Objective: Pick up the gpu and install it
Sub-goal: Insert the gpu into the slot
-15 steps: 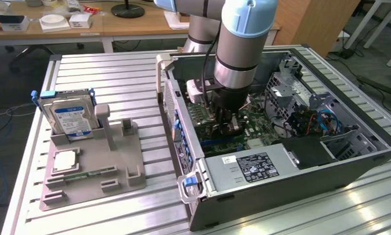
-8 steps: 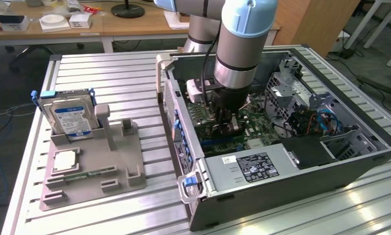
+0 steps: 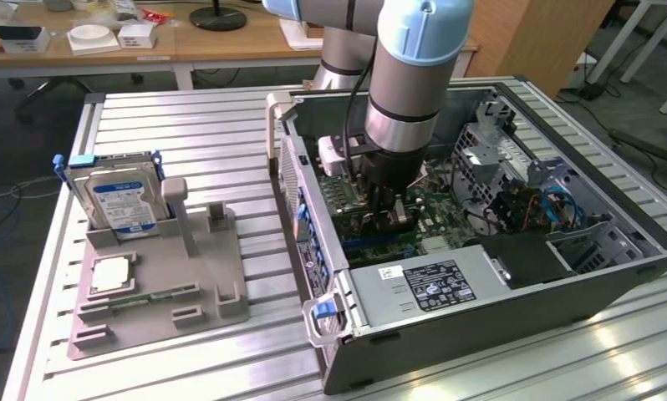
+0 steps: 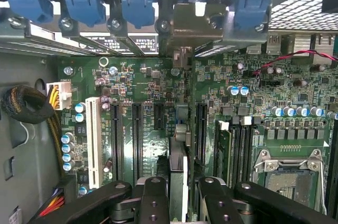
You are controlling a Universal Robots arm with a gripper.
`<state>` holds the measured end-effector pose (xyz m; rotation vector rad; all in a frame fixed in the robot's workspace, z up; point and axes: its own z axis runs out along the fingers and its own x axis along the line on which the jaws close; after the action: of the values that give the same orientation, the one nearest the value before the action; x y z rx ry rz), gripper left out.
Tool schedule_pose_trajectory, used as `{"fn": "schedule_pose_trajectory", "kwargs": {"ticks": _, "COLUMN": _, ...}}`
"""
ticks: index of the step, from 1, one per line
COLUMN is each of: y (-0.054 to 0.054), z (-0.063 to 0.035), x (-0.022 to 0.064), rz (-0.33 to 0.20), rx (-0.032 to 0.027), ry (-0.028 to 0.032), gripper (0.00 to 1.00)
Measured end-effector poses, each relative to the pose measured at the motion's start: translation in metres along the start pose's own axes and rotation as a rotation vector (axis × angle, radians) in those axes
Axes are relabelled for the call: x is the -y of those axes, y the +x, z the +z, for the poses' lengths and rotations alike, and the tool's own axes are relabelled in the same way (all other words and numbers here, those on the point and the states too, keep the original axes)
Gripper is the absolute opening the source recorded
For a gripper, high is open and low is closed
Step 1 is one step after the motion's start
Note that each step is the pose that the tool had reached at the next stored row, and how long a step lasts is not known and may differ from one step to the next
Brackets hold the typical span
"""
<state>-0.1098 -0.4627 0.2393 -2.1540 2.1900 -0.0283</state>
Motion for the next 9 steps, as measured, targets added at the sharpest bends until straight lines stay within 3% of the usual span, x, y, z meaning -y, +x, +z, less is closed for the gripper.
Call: {"fn": "schedule_pose_trajectory", "kwargs": {"ticks": 9, "y": 0.0000, "z": 0.0010, "x": -0.0001, "rz": 0.000, "rx": 0.0000, "ry": 0.0000, "gripper": 0.27}}
